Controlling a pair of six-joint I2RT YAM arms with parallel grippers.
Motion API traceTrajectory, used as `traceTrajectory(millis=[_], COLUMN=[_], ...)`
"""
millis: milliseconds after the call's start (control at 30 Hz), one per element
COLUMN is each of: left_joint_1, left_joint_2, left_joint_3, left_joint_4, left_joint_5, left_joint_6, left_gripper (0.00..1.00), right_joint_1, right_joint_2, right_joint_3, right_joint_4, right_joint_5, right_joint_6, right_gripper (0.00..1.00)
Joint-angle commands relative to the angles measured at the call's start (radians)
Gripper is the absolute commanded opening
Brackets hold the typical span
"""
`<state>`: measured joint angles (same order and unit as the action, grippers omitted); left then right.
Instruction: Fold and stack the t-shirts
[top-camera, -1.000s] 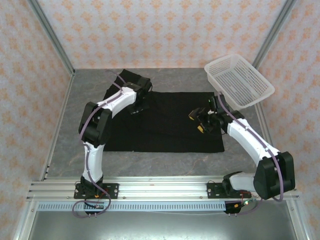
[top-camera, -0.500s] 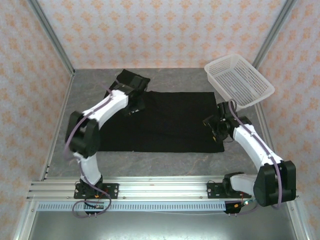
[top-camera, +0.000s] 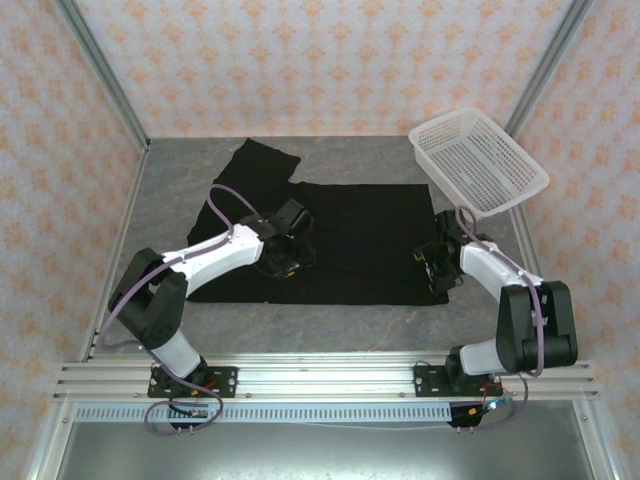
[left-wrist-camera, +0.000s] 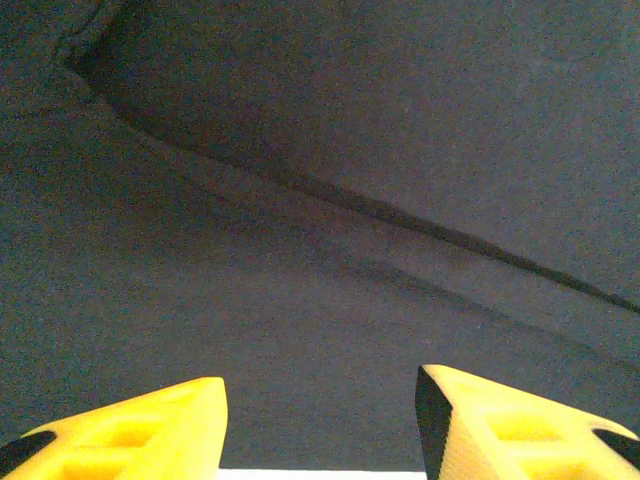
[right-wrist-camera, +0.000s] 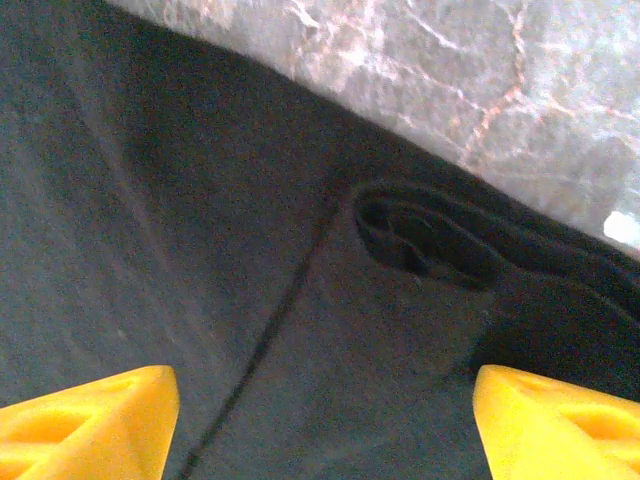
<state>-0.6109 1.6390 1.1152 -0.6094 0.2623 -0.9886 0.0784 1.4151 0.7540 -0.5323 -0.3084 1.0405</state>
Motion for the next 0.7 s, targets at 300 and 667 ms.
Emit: traceTrajectory(millis=[300, 667], left_joint_1=[0.003, 0.059], left_joint_2=[-0.061, -0.071], left_joint_3=[0.002, -0.01], left_joint_4=[-0.029, -0.062], left_joint_5=[-0.072, -0.092], left_joint_6=[0.001, 0.002], left_gripper=[0.51, 0.43], right_joint_1=[-0.073, -0.076], right_joint_2=[0.166, 0.025], right_joint_3=[0.188, 0.217], right_joint_4=[0.041, -0.066], right_joint_5=[0.029, 0.08], right_joint_6=[0.038, -0.101], right_gripper=[0.44, 0.41])
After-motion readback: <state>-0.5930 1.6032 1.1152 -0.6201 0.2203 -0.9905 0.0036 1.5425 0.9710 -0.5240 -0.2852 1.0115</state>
